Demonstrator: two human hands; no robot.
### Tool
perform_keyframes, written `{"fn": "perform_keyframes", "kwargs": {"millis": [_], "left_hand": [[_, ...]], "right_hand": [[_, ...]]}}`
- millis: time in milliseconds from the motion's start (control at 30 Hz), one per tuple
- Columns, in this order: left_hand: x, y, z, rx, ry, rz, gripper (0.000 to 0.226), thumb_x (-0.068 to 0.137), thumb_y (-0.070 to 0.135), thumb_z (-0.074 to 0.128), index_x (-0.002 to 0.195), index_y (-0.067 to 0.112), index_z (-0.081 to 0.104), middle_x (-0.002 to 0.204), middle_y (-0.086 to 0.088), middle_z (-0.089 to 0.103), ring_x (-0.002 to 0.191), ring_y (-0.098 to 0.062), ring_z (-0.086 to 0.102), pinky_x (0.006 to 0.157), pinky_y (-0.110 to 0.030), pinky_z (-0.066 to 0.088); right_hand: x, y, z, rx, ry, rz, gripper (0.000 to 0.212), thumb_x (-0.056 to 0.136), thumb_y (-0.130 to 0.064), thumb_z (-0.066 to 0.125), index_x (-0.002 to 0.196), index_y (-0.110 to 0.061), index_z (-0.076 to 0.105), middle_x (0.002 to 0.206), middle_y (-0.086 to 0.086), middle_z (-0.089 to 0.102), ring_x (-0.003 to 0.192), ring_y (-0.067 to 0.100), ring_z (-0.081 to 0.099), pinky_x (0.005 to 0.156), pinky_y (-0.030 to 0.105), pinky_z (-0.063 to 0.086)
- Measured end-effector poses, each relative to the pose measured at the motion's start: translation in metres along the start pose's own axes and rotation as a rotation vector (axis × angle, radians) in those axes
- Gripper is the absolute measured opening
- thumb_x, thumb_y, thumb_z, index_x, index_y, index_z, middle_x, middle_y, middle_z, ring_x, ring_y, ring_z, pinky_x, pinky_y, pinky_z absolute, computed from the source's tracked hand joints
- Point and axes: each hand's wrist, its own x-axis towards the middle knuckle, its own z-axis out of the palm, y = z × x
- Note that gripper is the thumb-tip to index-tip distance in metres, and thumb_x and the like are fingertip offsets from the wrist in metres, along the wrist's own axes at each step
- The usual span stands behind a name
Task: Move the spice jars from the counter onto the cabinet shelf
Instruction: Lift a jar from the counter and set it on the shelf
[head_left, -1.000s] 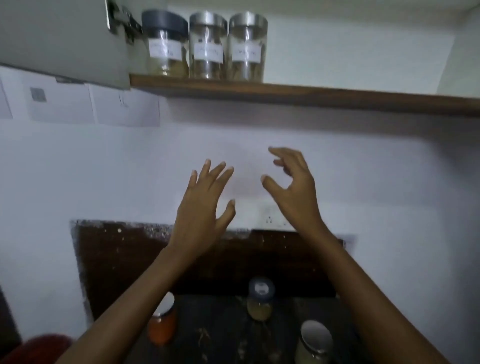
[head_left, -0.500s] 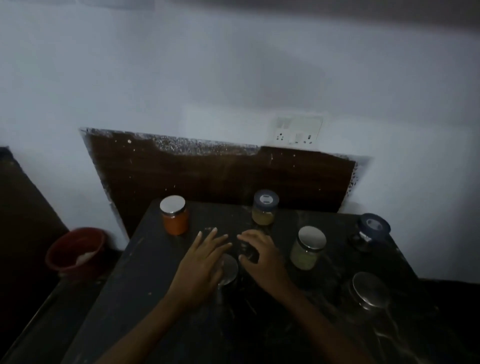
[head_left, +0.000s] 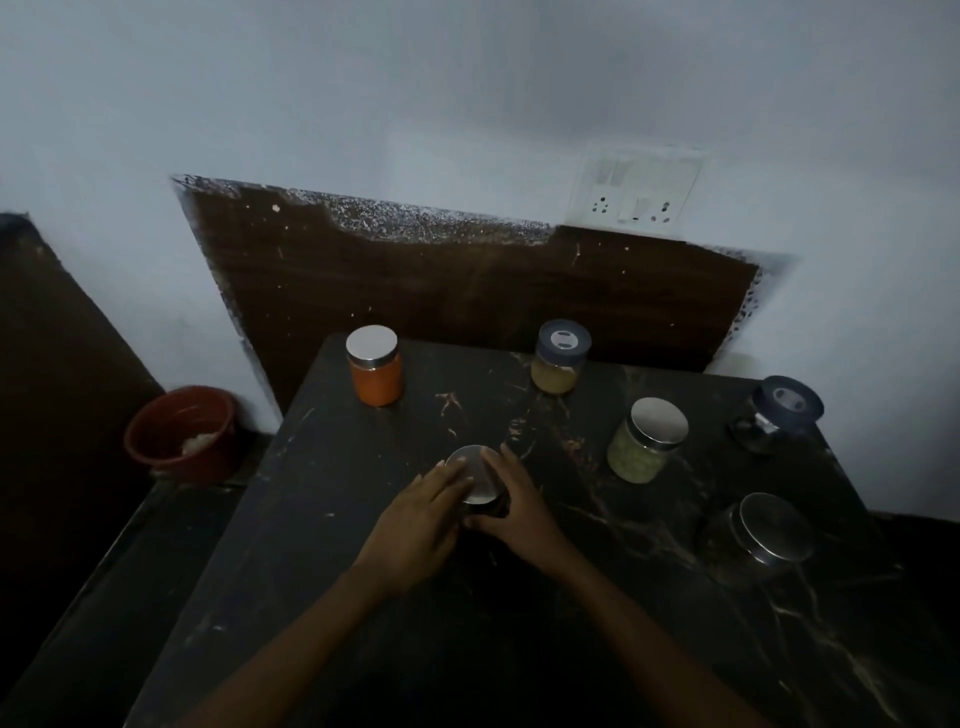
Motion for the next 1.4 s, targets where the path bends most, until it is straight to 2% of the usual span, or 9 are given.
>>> {"fn": "perform_keyframes", "kwargs": {"millis": [100,267,367,500,667,800,1000,1233,1400], "left_hand": [[-0.005,-0.002,-0.003,-0.145,-0.069,-0.050,0.070,0.085,0.015,0.060,0.145,0.025,0.026,0.157,0.012,0.003,0.141,-0.009,0.022,0.104,-0.020,0.037],[-0.007,0.003,-0.023,-0.231,-0.126,-0.074,0.098,0.079,0.014,0.067,0.144,0.044,0.000,0.152,0.025,-0.019,0.131,-0.009,0.037,0.083,-0.026,0.054],[-0.002,0.008,-0.036,-0.185,-0.124,-0.003,0.112,0.074,0.019,0.074,0.143,0.048,-0.010,0.150,0.025,-0.025,0.141,-0.010,0.012,0.094,-0.026,0.049],[0.003,0.021,-0.047,-0.233,-0.126,0.077,0.121,0.070,0.029,0.078,0.140,0.051,-0.019,0.150,0.020,-0.030,0.142,-0.010,0.005,0.103,-0.029,0.038],[0.007,0.036,-0.046,-0.367,-0.132,0.101,0.122,0.067,0.034,0.080,0.142,0.046,-0.015,0.152,0.019,-0.020,0.139,0.007,-0.003,0.107,-0.020,0.026],[0.008,0.038,-0.045,-0.425,-0.138,0.064,0.123,0.063,0.032,0.083,0.143,0.046,-0.008,0.153,0.017,-0.008,0.141,-0.003,0.009,0.109,-0.032,0.035],[0.004,0.042,-0.042,-0.463,-0.170,0.038,0.118,0.059,0.042,0.079,0.146,0.041,-0.001,0.151,0.020,-0.002,0.141,-0.009,0.016,0.107,-0.039,0.040],[0.010,0.047,-0.041,-0.410,-0.227,0.026,0.123,0.061,0.036,0.082,0.140,0.044,-0.012,0.150,0.024,-0.018,0.144,-0.010,0.000,0.113,-0.041,0.030],[0.020,0.057,-0.043,-0.289,-0.278,0.070,0.126,0.065,0.038,0.081,0.139,0.038,-0.020,0.143,0.029,-0.031,0.135,0.005,-0.014,0.112,-0.027,0.012]], "right_hand": [[0.002,-0.001,0.005,0.096,0.090,-0.002,0.077,0.077,-0.016,0.074,0.141,-0.024,0.034,0.149,-0.002,0.031,0.138,0.013,0.028,0.111,0.030,0.030],[0.003,-0.015,-0.011,0.225,0.092,0.084,0.066,0.076,-0.019,0.074,0.135,-0.026,0.044,0.142,-0.005,0.040,0.130,0.013,0.038,0.106,0.033,0.037],[-0.003,-0.034,-0.036,0.230,0.038,0.056,0.059,0.079,-0.026,0.070,0.133,-0.025,0.046,0.134,-0.010,0.044,0.120,0.007,0.042,0.091,0.020,0.042],[-0.015,-0.052,-0.063,0.254,-0.031,0.043,0.041,0.085,-0.032,0.060,0.125,-0.029,0.050,0.120,-0.009,0.050,0.113,0.013,0.052,0.089,0.035,0.052],[-0.029,-0.058,-0.078,0.240,-0.072,0.092,0.039,0.090,-0.036,0.052,0.128,-0.028,0.046,0.126,0.002,0.049,0.102,0.011,0.056,0.071,0.026,0.056],[-0.041,-0.051,-0.087,0.255,-0.165,0.102,0.057,0.088,-0.036,0.054,0.138,-0.041,0.026,0.146,0.000,0.031,0.111,0.013,0.052,0.073,0.025,0.055],[-0.059,-0.031,-0.091,0.029,-0.443,0.036,0.133,0.062,-0.009,0.084,0.138,-0.053,-0.016,0.148,-0.021,0.001,0.134,0.007,0.025,0.105,0.028,0.037],[-0.060,-0.032,-0.085,-0.056,-0.284,-0.018,0.134,0.054,-0.015,0.087,0.139,-0.054,-0.009,0.144,-0.032,-0.004,0.138,0.017,0.021,0.102,0.047,0.043],[-0.060,-0.032,-0.082,-0.158,-0.238,-0.045,0.131,0.059,-0.015,0.086,0.144,-0.041,-0.011,0.146,-0.026,-0.007,0.132,0.001,0.009,0.099,0.012,0.028]]}}
